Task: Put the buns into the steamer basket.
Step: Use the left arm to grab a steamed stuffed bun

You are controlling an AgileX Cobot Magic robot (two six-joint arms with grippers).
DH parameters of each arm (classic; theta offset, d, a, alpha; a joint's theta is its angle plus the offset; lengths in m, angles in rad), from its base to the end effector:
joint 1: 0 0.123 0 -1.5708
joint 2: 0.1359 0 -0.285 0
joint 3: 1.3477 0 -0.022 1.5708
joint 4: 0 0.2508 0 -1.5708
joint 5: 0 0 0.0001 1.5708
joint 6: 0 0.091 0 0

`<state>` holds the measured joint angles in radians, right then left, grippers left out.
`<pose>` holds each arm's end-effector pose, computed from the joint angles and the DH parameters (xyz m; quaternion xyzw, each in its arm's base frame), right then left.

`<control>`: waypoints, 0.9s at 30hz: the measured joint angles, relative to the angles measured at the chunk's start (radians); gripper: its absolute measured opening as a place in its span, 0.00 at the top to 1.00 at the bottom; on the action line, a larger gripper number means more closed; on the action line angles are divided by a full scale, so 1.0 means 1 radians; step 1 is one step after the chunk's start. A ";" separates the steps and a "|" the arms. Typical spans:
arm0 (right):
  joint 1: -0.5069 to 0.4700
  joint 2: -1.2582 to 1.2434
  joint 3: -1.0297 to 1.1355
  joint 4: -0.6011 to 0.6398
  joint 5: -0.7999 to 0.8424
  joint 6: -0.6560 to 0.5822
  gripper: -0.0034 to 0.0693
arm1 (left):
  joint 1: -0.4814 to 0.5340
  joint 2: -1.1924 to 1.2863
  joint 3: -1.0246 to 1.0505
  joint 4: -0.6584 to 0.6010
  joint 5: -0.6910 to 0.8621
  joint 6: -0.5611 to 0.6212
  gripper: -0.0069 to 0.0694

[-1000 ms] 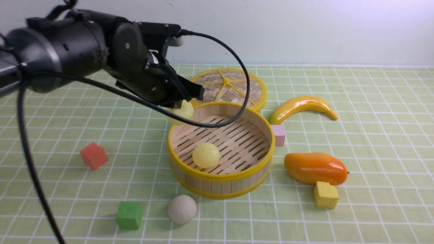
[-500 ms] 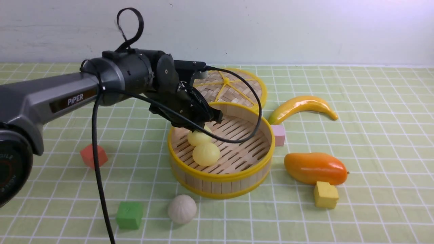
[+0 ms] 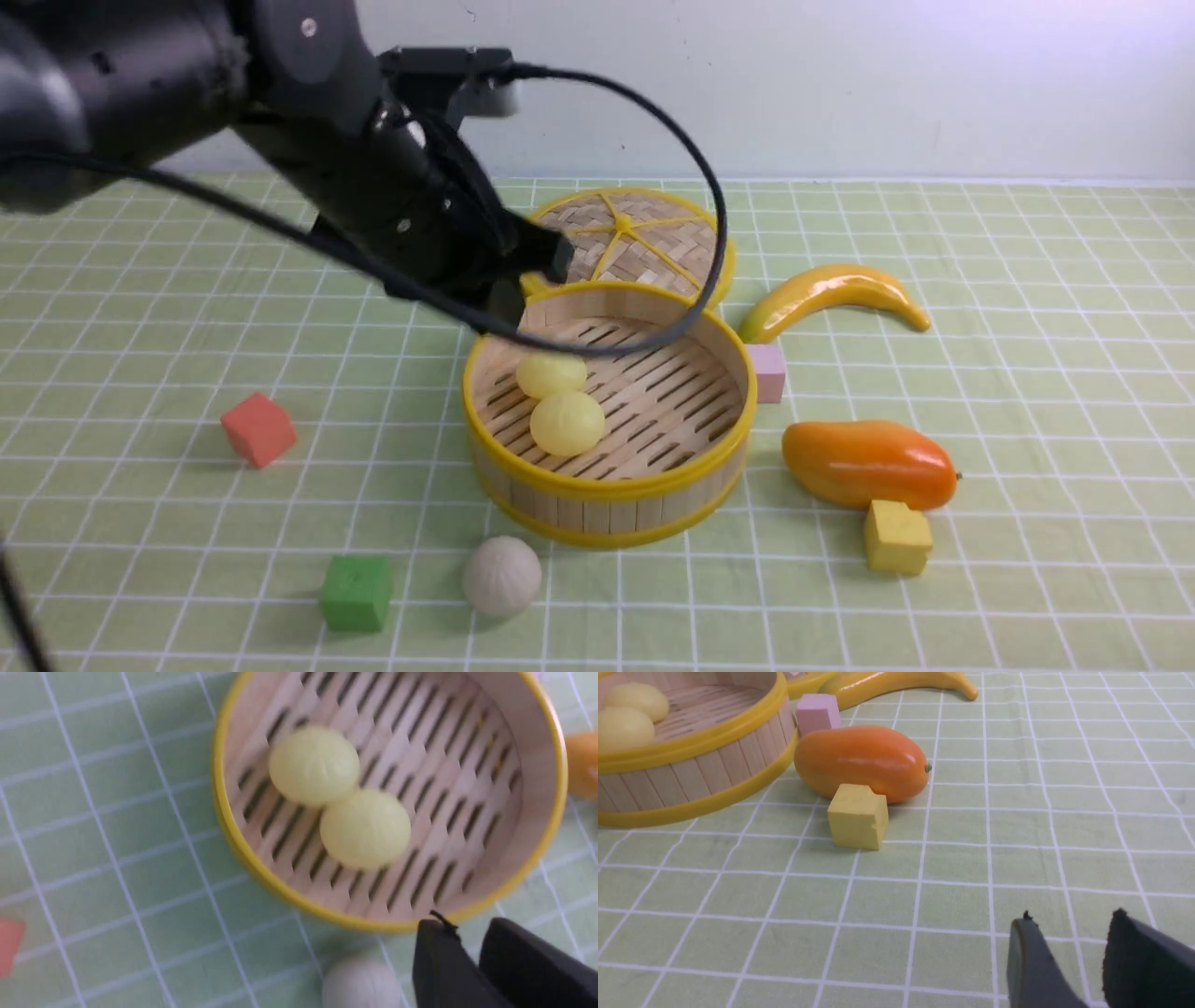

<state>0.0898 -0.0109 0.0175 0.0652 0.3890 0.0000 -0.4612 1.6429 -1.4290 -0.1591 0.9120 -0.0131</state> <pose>0.0517 0.0069 0.1730 -0.0192 0.8068 0.0542 0.5880 0.3143 -0.1689 0.3144 0.1840 0.9445 -0.1329 0.2375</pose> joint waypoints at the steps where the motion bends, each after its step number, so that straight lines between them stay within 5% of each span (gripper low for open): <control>1: 0.000 0.000 0.000 0.000 0.000 0.000 0.62 | -0.004 -0.007 0.015 -0.001 0.001 0.000 0.84; 2: 0.000 0.000 0.000 0.000 0.000 0.000 0.62 | -0.035 -0.055 0.127 -0.002 0.007 0.008 0.93; 7: 0.000 0.000 0.000 0.000 0.000 0.000 0.62 | -0.091 -0.055 0.303 -0.007 -0.041 0.013 0.93; 10: 0.000 0.000 0.000 0.000 0.000 0.000 0.62 | -0.094 -0.015 0.325 -0.005 -0.102 0.013 0.88; 18: 0.000 0.000 0.000 0.000 0.000 0.000 0.62 | -0.063 0.062 0.325 0.006 -0.266 0.013 0.57; 27: 0.000 0.000 0.000 0.000 0.000 0.000 0.62 | -0.063 0.115 0.325 0.007 -0.339 0.051 0.55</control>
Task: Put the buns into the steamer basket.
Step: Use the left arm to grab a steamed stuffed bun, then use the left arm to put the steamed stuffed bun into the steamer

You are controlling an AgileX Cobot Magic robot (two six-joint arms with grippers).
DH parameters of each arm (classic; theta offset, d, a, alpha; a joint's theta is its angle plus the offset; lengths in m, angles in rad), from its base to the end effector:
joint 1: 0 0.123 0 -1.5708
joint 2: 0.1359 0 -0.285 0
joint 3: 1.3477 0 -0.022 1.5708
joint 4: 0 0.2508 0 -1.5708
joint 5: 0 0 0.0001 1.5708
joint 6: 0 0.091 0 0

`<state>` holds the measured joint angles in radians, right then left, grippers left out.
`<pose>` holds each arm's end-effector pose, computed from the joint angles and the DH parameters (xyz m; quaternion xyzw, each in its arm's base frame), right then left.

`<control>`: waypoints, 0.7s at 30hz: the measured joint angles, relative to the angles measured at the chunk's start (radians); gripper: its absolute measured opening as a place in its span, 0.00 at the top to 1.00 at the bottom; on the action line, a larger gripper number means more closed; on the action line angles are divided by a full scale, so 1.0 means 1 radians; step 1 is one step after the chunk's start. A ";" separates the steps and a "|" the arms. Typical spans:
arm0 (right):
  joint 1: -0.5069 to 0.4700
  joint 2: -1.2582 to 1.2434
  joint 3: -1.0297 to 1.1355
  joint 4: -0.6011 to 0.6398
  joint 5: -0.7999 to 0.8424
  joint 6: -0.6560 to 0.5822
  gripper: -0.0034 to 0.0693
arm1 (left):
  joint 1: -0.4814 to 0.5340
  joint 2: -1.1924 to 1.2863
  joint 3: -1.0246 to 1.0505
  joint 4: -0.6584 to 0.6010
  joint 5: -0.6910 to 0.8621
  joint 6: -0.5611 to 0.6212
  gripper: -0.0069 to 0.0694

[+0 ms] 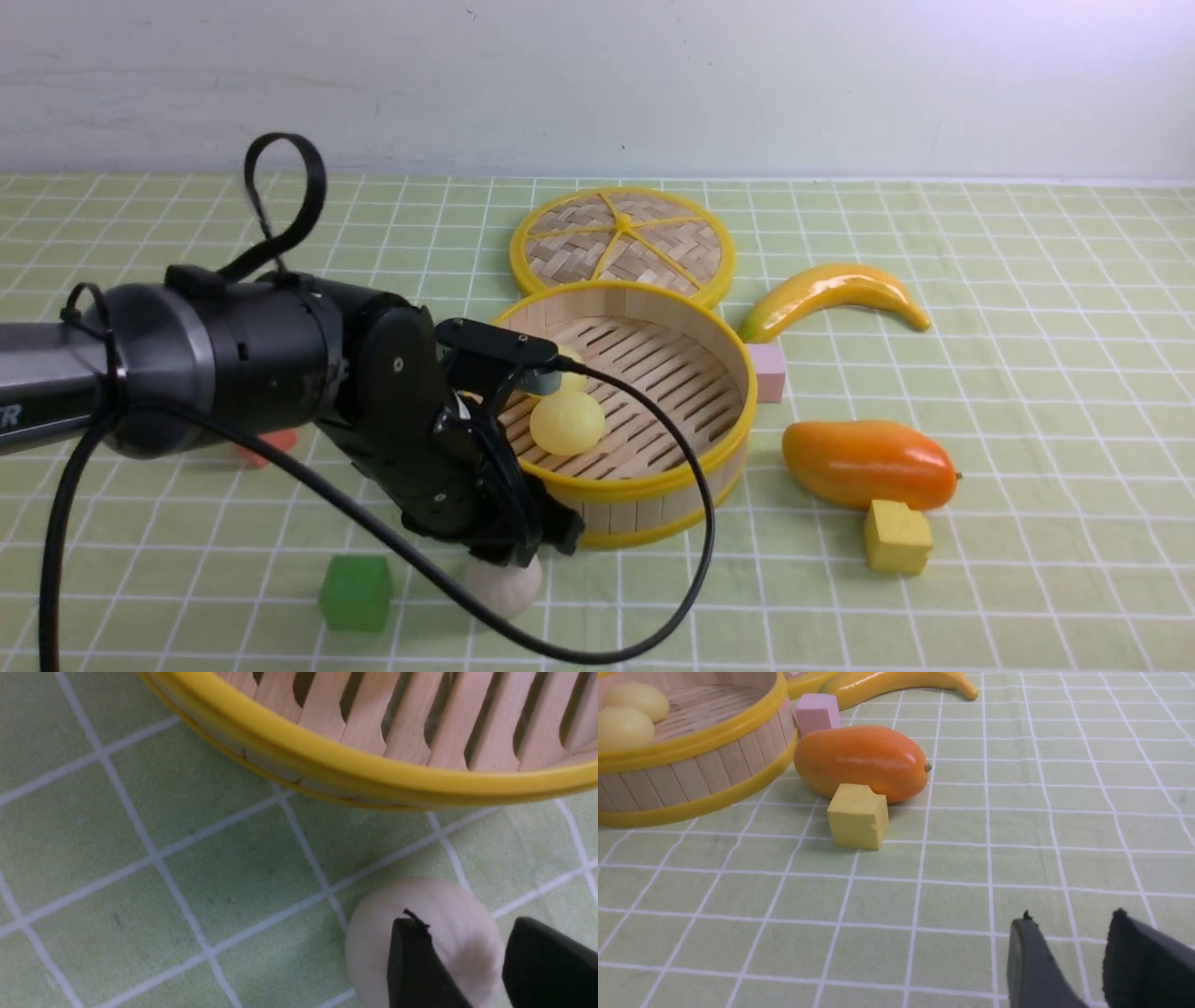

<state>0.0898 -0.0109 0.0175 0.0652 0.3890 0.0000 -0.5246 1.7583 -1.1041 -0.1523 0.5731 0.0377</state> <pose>0.0517 0.0069 0.1730 -0.0192 0.8068 0.0542 0.5880 0.3010 -0.1829 0.1948 0.2187 0.9507 -0.1037 0.1938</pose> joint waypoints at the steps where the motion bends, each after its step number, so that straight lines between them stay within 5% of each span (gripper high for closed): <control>1: 0.000 0.000 0.000 0.000 0.000 0.000 0.62 | 0.000 0.010 0.000 0.002 -0.002 0.004 0.57; 7: 0.000 0.000 0.000 0.000 0.000 0.000 0.62 | 0.000 0.016 0.000 0.006 -0.007 0.007 0.68; 12: 0.000 0.000 0.000 0.000 0.000 0.000 0.62 | 0.000 0.013 -0.016 0.005 0.060 0.002 0.92; 21: 0.000 0.000 0.000 0.000 0.000 0.000 0.62 | -0.036 -0.096 -0.215 -0.010 0.261 0.001 0.93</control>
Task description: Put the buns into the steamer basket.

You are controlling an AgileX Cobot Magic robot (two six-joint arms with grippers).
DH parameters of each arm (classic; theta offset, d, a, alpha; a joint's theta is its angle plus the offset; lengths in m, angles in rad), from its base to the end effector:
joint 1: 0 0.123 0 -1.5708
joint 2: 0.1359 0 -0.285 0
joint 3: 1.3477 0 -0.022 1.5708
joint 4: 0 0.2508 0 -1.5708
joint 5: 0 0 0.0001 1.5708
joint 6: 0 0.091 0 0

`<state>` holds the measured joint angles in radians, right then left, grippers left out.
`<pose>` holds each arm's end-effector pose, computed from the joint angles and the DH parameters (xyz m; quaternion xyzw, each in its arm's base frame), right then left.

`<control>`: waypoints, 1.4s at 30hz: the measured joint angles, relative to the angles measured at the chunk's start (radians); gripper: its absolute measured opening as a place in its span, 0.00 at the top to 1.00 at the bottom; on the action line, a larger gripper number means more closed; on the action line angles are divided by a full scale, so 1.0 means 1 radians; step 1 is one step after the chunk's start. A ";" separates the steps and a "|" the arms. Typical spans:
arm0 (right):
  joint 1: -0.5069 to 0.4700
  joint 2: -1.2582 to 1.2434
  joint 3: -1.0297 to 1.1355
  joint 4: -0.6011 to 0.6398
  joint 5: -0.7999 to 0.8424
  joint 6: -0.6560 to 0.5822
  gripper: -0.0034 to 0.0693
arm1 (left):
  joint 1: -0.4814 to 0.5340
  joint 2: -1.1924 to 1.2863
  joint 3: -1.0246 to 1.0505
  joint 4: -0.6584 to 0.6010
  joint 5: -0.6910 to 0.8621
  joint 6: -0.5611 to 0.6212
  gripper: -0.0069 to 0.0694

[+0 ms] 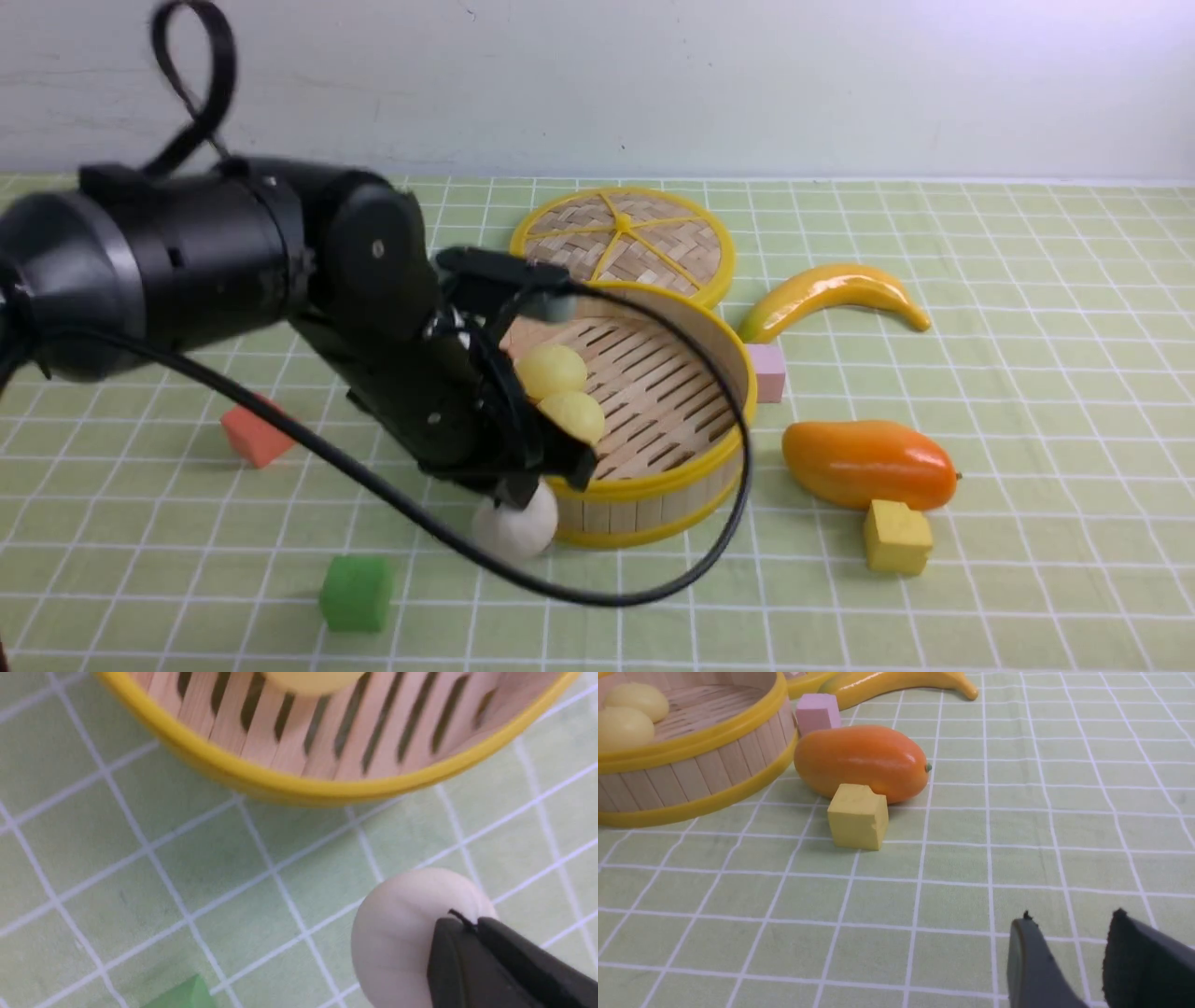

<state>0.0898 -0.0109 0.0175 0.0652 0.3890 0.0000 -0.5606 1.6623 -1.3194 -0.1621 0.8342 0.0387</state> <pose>0.0517 0.0069 0.1730 -0.0192 0.8068 0.0542 0.5880 0.2946 -0.1978 0.2786 0.2489 0.9363 -0.1300 0.2109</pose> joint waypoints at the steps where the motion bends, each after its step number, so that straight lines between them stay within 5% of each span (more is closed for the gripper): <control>1: 0.000 0.000 0.000 0.000 0.000 0.000 0.62 | -0.003 0.000 -0.008 -0.002 0.001 0.000 0.93; 14: 0.000 0.000 0.000 0.000 0.000 0.000 0.62 | -0.047 0.434 -0.524 0.021 0.013 0.037 0.92; 17: 0.000 0.000 0.000 0.000 0.000 0.000 0.62 | -0.047 0.538 -0.618 0.051 0.056 0.027 0.85; 24: 0.000 0.000 0.000 0.000 0.000 0.000 0.62 | -0.045 0.528 -0.709 0.101 0.140 -0.018 0.48; 28: 0.000 0.000 0.000 0.000 0.000 0.000 0.62 | -0.045 0.382 -0.696 0.106 0.212 -0.030 0.53; 33: 0.000 0.000 0.000 0.000 0.000 0.000 0.62 | -0.045 0.020 -0.454 0.106 0.166 -0.039 0.92; 42: 0.000 0.000 0.000 0.000 0.000 0.000 0.62 | -0.045 -0.742 0.440 0.046 -0.370 -0.123 0.93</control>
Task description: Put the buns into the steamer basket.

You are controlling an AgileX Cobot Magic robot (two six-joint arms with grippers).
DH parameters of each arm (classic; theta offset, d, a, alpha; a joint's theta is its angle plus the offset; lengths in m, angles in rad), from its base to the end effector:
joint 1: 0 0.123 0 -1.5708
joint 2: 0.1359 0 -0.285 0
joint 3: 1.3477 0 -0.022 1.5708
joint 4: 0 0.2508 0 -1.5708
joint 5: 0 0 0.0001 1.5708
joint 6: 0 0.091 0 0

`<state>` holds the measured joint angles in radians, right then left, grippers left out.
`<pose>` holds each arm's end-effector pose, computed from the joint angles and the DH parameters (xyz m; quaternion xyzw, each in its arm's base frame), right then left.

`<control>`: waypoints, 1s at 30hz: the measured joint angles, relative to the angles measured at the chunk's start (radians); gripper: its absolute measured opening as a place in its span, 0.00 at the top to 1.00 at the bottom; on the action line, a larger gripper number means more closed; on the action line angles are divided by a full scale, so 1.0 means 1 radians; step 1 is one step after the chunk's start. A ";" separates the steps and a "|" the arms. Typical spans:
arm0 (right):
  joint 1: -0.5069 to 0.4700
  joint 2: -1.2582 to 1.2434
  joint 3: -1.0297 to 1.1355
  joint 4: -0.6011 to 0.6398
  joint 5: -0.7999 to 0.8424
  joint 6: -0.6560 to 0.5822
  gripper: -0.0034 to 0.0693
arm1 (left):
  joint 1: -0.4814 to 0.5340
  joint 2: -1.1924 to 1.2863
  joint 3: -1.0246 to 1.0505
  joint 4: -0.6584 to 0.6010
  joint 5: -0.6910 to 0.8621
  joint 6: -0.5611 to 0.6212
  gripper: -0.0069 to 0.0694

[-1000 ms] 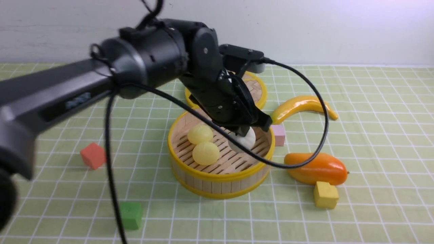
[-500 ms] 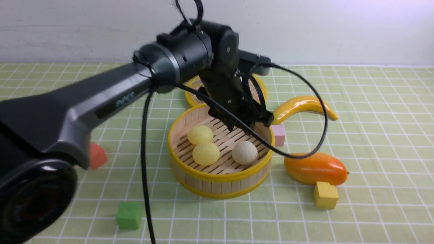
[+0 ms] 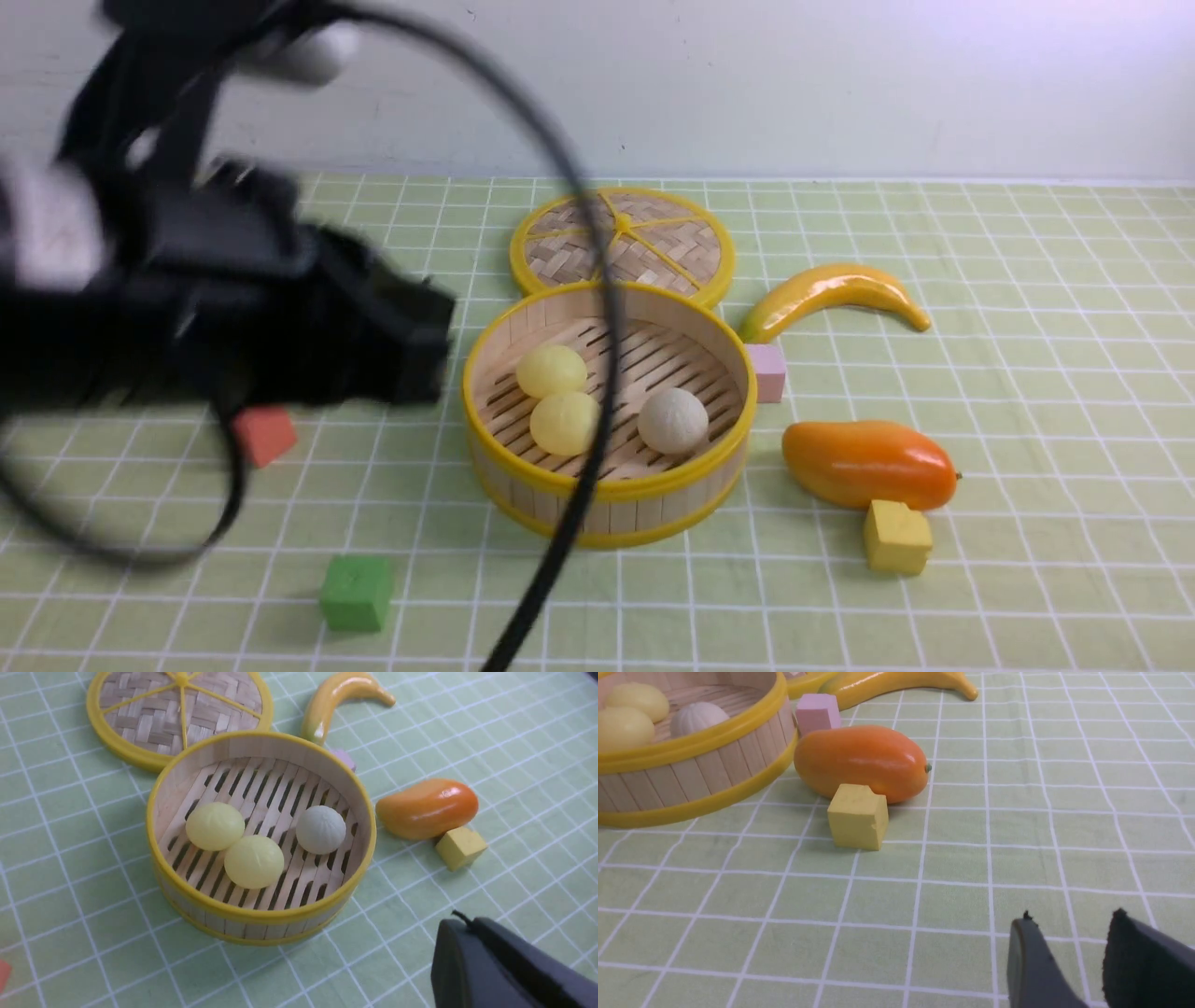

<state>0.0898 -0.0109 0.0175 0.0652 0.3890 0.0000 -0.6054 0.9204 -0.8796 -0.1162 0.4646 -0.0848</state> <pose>0.0517 0.0069 0.1730 -0.0192 0.8068 0.0542 0.5880 0.1555 -0.1134 0.3679 0.1871 0.8164 -0.2312 0.4950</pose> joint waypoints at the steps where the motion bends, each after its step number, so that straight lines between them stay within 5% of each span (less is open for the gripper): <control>1: 0.000 0.000 0.000 0.000 0.000 0.000 0.62 | 0.000 -0.048 0.083 -0.003 -0.047 -0.009 0.93; 5: 0.000 0.000 0.000 0.000 0.000 0.000 0.62 | 0.000 -0.334 0.419 -0.016 -0.281 -0.092 0.93; 15: 0.000 0.000 0.000 -0.003 -0.001 0.000 0.62 | 0.000 -0.901 0.643 0.027 -0.286 -0.118 0.93; 30: 0.000 0.000 0.000 0.000 -0.002 0.000 0.62 | 0.000 -0.878 0.664 0.061 -0.293 -0.119 0.93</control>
<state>0.0897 -0.0108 0.0175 0.0654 0.3872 0.0000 -0.6054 0.0424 -0.2155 -0.0556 0.1714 -0.2033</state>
